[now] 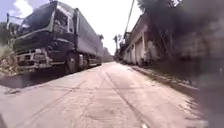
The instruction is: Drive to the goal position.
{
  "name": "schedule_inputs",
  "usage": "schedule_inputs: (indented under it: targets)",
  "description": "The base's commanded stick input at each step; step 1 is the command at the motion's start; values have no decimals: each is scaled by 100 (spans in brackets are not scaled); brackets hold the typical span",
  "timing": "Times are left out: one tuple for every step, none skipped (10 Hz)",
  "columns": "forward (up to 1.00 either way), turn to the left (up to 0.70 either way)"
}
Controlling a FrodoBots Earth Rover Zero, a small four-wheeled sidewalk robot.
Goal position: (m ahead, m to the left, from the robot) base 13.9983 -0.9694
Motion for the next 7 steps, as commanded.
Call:
schedule_inputs:
  targets:
    - [70,-20]
    - [70,-5]
    - [70,-3]
    - [70,-1]
    - [70,0]
    - [70,0]
    - [70,0]
